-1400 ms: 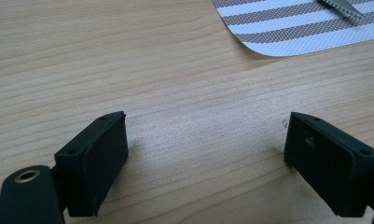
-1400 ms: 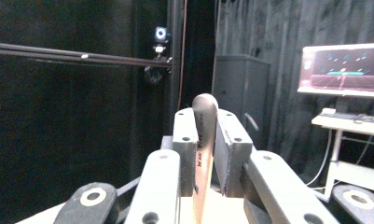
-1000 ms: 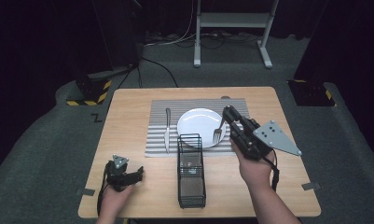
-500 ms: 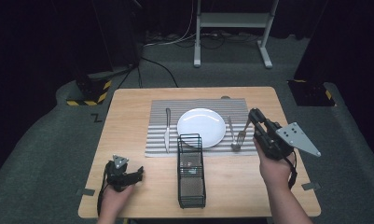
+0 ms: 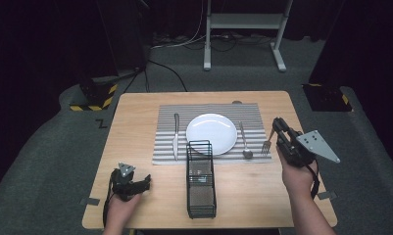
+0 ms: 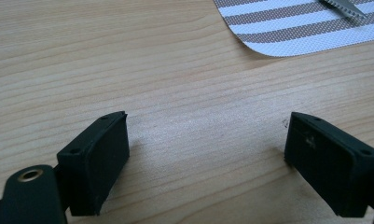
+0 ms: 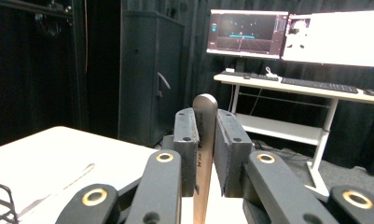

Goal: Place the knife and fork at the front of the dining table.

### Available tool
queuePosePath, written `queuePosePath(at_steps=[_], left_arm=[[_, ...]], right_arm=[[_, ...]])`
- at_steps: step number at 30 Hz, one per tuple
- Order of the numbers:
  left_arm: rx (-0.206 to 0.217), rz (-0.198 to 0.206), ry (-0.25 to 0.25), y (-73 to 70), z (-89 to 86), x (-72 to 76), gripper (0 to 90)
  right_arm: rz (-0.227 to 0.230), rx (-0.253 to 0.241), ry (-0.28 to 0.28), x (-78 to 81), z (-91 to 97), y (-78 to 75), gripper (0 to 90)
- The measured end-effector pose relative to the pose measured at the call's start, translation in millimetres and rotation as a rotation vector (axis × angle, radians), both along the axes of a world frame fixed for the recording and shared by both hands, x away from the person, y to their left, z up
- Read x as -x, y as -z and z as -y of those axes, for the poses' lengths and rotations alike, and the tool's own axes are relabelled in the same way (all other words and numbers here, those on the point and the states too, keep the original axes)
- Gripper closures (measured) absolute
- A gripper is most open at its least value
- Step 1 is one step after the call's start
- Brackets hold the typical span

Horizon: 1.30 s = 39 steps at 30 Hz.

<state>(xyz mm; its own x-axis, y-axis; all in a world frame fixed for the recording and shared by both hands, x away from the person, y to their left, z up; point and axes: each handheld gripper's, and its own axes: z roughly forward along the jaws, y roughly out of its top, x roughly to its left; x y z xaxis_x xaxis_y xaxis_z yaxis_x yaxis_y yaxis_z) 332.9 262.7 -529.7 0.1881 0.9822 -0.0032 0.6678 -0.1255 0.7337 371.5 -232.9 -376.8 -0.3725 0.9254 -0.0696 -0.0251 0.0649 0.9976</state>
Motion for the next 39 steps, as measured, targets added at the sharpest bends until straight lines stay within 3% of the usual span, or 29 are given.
queuePosePath(at_steps=[14, 28, 39], left_arm=[[0.005, 0.002, -0.003, 0.0, 0.1, 0.5, 14.0], [0.001, 0.002, -0.009, 0.0, 0.8, 0.7, 14.2], [0.002, 0.001, -0.016, 0.0, 1.2, 4.0, 14.2]], right_arm=[[-0.083, -0.001, 0.012, -24.7, 17.1, 35.3, 80.4], [-0.149, 0.013, -0.024, -56.6, 7.8, 53.3, 80.4], [-0.213, -0.049, -0.038, -94.2, 7.5, 60.2, 80.3]])
